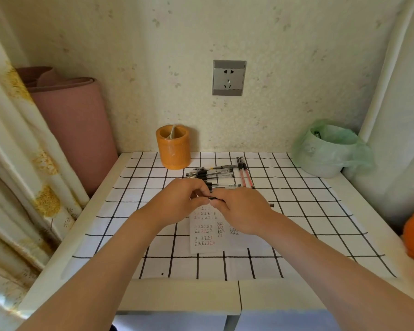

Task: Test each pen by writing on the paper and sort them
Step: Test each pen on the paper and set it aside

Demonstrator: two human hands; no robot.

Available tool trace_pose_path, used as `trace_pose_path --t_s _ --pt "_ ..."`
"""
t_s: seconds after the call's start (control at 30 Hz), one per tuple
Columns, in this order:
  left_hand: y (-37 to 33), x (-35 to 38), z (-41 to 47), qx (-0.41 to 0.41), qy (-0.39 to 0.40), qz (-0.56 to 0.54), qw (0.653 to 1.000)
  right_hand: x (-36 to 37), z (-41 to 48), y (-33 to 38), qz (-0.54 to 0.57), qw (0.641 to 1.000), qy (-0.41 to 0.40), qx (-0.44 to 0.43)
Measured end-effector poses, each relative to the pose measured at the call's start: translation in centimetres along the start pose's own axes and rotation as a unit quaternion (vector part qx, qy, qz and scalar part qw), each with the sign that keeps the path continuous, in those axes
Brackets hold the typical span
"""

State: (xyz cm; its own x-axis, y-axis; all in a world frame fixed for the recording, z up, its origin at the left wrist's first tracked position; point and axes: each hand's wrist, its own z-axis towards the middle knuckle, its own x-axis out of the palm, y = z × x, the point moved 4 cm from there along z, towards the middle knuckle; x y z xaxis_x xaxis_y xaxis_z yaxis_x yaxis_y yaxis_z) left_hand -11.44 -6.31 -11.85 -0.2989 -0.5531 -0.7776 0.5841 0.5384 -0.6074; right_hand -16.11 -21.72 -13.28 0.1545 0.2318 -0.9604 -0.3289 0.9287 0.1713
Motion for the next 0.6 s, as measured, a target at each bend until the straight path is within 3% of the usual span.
trace_pose_path --t_s 0.13,0.23,0.4,0.6 --pt "0.6 -0.1 0.0 -0.011 0.015 0.026 0.999 0.0 -0.1 0.4 0.054 0.998 0.036 0.025" --pt "1.3 -0.1 -0.1 -0.048 0.027 0.082 0.995 0.7 -0.8 -0.4 0.153 0.983 0.081 0.066" --pt "1.6 0.2 -0.5 -0.088 0.059 0.125 0.986 0.0 -1.5 -1.9 0.253 0.961 0.046 0.103" --pt "1.1 1.5 -0.5 -0.091 0.122 0.198 0.968 0.6 -2.3 -2.2 0.492 0.848 0.042 0.192"
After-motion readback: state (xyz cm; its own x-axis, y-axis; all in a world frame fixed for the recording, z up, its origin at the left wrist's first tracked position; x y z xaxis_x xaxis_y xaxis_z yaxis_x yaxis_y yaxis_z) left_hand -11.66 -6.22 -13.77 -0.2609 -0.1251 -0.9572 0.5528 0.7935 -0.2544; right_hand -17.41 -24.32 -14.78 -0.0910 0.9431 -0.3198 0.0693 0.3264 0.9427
